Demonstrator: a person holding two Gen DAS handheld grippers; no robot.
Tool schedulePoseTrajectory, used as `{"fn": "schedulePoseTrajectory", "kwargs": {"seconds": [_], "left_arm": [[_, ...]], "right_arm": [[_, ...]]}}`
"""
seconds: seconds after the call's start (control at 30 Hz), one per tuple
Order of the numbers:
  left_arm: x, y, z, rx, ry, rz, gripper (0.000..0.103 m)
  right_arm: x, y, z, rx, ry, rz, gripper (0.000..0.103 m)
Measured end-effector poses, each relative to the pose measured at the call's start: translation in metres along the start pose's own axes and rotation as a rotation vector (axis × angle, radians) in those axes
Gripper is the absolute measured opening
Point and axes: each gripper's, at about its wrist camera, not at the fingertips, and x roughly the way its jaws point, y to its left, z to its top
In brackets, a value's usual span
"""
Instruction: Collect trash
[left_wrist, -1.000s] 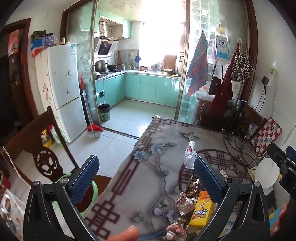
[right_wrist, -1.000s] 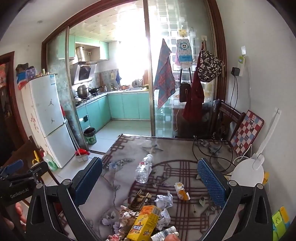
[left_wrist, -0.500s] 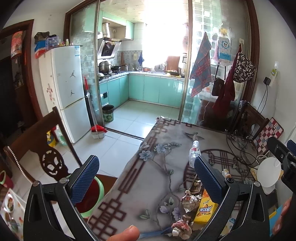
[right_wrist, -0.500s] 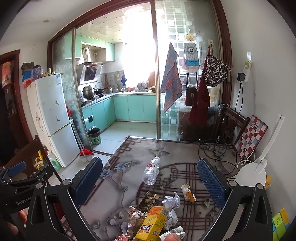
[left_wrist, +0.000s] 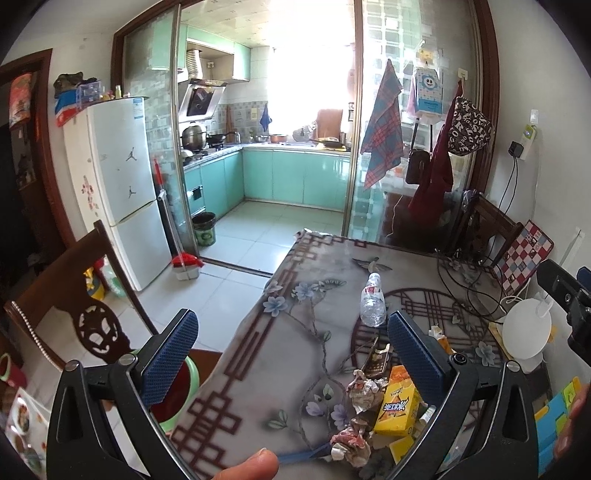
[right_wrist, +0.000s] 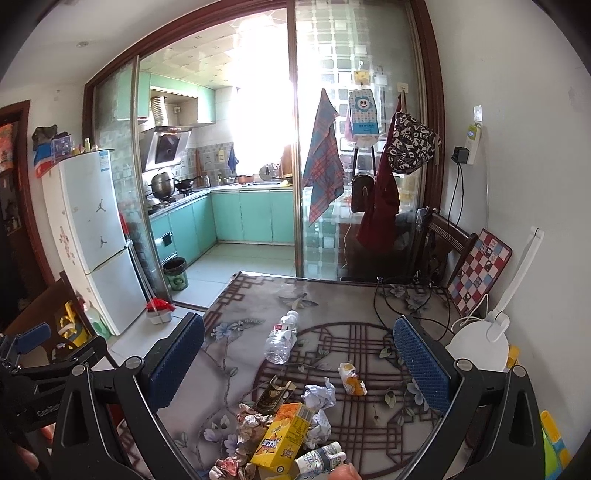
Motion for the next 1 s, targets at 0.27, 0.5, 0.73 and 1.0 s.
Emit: {"fn": "schedulePoseTrajectory", "kwargs": {"seconds": [0.27, 0.5, 0.73, 1.0], "left_arm": [[-0.003, -0.003, -0.001, 0.002, 0.003, -0.005, 0.103], [-0.007, 0.003, -0.005, -0.009, 0.0, 0.008, 0.103], [-0.011, 0.011, -0.005, -0.02, -0.004, 0.029, 0.103], [-0.01, 0.015, -0.003, -0.031, -0.012, 0.036, 0.103]], "right_arm": [[-0.005, 0.0, -0.004, -0.001, 0.005, -0.01, 0.103], [-0.01, 0.005, -0.007, -0.01, 0.002, 0.007, 0.103], [-0.007, 0.016, -0.003, -0.019, 0.004, 0.028, 0.103], [-0.006, 0.021, -0.003, -0.024, -0.001, 0.038, 0.103]]}}
